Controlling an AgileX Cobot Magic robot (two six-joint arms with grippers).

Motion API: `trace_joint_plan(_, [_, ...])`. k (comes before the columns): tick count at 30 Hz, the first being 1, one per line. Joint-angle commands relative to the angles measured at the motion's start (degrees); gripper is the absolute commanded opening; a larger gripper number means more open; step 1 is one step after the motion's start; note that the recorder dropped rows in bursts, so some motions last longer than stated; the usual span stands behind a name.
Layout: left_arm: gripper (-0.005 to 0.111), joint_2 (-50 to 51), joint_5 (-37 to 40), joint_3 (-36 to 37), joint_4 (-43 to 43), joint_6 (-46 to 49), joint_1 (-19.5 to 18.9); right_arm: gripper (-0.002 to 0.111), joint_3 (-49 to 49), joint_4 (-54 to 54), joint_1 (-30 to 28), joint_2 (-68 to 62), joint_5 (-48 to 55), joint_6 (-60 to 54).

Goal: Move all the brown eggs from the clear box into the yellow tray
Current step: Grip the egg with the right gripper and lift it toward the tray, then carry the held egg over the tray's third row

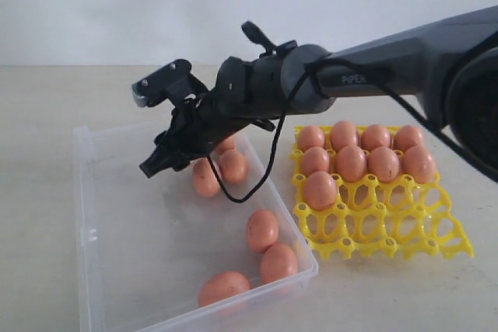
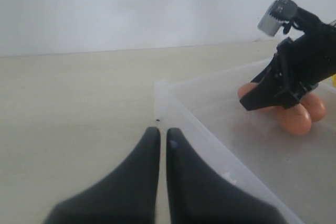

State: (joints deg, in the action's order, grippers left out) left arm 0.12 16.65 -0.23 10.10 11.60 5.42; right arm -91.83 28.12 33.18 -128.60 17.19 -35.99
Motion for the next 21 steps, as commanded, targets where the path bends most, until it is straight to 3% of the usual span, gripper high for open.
trace_joint_plan(1, [0.004,-0.1,-0.4,0.2,-0.1,0.0,0.3,0.000,1.8,1.6,1.4,5.7,0.3,-0.1])
trace_joint_plan(5, [0.004,-0.1,-0.4,0.2,-0.1,0.0,0.3,0.000,8.9,3.7,4.7,10.9,-9.6,-0.1])
trace_joint_plan(9, [0.004,-0.1,-0.4,0.2,-0.1,0.0,0.3,0.000,24.5,8.9,10.3,19.3,-31.8,5.5])
trace_joint_plan(12, [0.004,-0.1,-0.4,0.2,-0.1,0.0,0.3,0.000,42.3,8.5,11.3,26.4,-57.0,23.8])
trace_joint_plan(15, [0.004,-0.1,-0.4,0.2,-0.1,0.0,0.3,0.000,58.0,19.4,11.3,30.9,-84.9,27.6])
trace_joint_plan(18, [0.004,-0.1,-0.4,0.2,-0.1,0.0,0.3,0.000,62.7,37.1,8.6,32.0,-87.1,18.5])
trace_joint_plan(19, [0.004,-0.1,-0.4,0.2,-0.1,0.0,0.3,0.000,63.6,38.2,6.3,32.1,-84.9,13.4])
trace_joint_plan(21, [0.004,-0.1,-0.4,0.2,-0.1,0.0,0.3,0.000,63.9,33.5,4.1,32.2,-70.6,9.3])
